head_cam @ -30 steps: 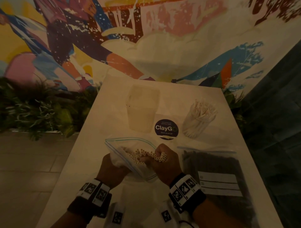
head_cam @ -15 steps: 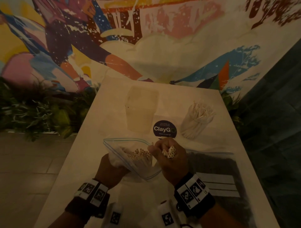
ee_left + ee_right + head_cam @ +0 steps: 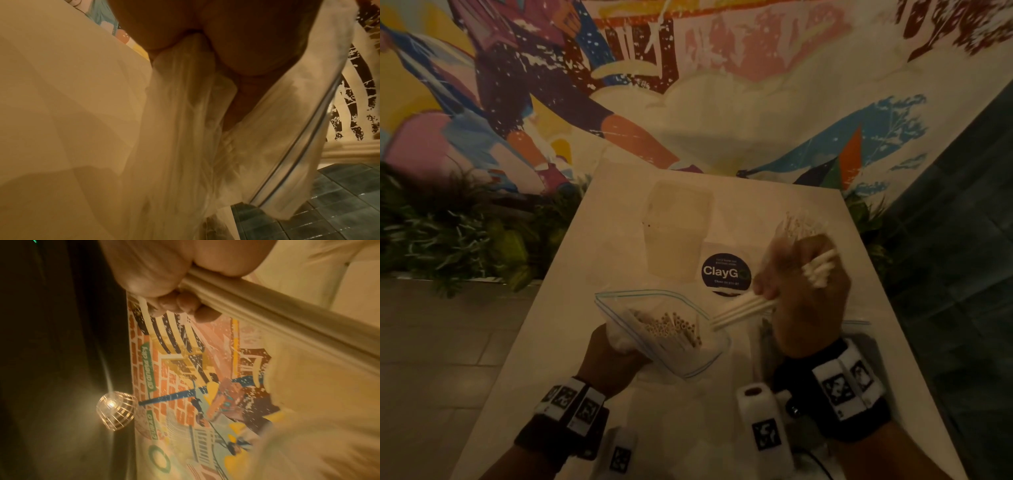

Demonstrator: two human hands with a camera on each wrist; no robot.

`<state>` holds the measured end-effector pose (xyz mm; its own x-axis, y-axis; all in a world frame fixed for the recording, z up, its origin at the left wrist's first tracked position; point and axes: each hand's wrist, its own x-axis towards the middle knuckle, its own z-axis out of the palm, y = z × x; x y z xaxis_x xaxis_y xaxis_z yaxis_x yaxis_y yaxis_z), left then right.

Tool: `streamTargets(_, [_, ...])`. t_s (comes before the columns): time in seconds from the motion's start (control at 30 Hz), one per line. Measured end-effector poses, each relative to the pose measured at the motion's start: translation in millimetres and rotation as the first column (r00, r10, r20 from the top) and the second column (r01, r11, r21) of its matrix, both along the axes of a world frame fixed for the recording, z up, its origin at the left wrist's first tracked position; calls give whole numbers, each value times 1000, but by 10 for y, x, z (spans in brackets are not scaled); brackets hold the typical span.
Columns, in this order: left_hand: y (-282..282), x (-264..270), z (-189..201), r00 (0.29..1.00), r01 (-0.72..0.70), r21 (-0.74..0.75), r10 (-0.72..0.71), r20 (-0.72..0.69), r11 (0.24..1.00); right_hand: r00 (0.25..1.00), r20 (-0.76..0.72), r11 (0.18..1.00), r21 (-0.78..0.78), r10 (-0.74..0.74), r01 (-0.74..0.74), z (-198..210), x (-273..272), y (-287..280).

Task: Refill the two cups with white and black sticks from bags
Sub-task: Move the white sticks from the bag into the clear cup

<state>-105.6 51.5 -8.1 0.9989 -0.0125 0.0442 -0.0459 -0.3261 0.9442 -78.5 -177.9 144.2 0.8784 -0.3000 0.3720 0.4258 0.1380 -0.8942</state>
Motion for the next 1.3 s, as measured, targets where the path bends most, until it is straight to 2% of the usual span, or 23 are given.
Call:
streamTargets(0.1, [14,-4,-19,1000,0,-38,0,4,999,993,97,998,4,-62,62,291,130,-195])
streamTargets(0.23, [25,3,-27,1000,9,-19,-9,-6,1000,978,126,986,4,-165,166,593,344,-435])
streamTargets(0.33, [-8,-4,27,1000,0,15,0,-9,1000,930,151,942,85,-334,325,683,564,-607])
streamTargets(0.4, [-30,-13,60,1000,-9,11,9,-18,1000,895,180,912,35,-407,408,698,708,-697])
streamTargets(0.53, [-41,-11,85,1000,5,67,-6,9,998,846,198,825,-199,-494,529,610,928,-819])
streamTargets(0.7, [-29,-29,112,1000,2,6,-2,-3,1000,831,187,732,-402,-523,551,271,1131,-923])
streamTargets(0.77, [-30,-39,133,1000,9,10,-9,10,1000,846,196,721,-450,-496,527,184,1151,-940])
streamTargets(0.9, [-38,-32,139,1000,-4,1,4,2,1000,852,213,745,-416,-478,522,214,1175,-1027])
streamTargets(1.03, [-41,-24,110,1000,-13,5,13,-5,1000,873,164,736,-480,-459,477,190,1184,-1044])
streamTargets(1.13, [-44,-16,115,1000,8,44,-8,-5,999,882,124,680,-591,-455,434,119,1205,-1035])
streamTargets(1.3, [-37,-24,110,1000,-16,12,16,-12,1000,860,154,665,-574,-486,479,158,1250,-1057])
